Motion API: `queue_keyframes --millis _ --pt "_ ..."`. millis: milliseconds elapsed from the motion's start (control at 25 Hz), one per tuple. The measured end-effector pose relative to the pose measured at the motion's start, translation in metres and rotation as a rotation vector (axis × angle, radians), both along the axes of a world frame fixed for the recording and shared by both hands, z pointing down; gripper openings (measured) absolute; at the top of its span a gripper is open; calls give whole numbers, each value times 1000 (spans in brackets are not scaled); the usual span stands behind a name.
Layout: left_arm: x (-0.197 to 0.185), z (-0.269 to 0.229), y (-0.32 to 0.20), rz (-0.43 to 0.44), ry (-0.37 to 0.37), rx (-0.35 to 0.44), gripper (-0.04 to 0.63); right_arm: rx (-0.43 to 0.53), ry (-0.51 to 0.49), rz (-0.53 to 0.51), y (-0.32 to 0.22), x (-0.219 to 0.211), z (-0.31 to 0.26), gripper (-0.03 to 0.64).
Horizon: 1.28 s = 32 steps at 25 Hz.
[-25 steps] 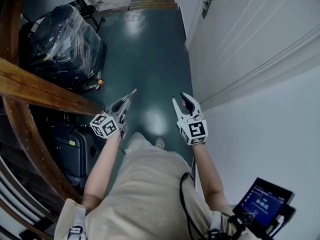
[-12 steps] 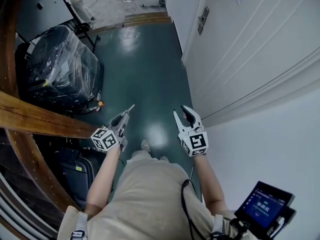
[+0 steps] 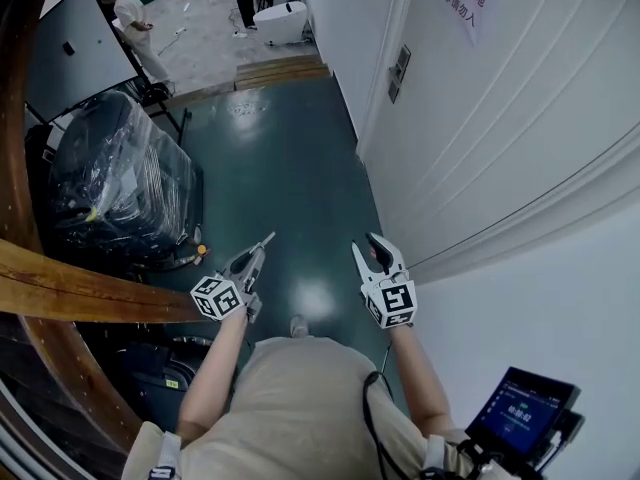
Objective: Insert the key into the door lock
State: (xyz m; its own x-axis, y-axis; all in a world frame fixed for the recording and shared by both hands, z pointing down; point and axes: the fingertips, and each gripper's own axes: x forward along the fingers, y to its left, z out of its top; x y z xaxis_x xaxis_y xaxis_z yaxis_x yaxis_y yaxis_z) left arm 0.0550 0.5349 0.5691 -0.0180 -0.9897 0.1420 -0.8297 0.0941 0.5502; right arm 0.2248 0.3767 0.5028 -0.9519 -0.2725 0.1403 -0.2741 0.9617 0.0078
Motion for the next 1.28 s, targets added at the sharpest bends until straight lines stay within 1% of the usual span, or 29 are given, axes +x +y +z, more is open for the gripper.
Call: queue_keyframes --millis 80,200,360,560,800,960,1080,1280 --pt "-6 -2 -1 9 4 5 32 1 6 7 -1 -6 -4 132" --pt "-25 -4 -4 21 2 16 32 11 5 19 -3 -26 -4 132" --pt "-48 8 3 27 7 26 32 11 10 32 4 -48 9 132" --pt "-70 16 6 26 17 29 32 11 8 41 10 -68 11 132" --pt "-84 23 14 18 39 43 32 15 36 38 17 -78 17 132" --pt "-93 20 12 9 36 57 32 31 38 35 12 -87 13 132" --pt "-97 25 15 0 49 52 32 27 43 35 13 -93 17 132" --pt "-106 22 -2 1 49 71 32 42 37 23 1 -108 10 132"
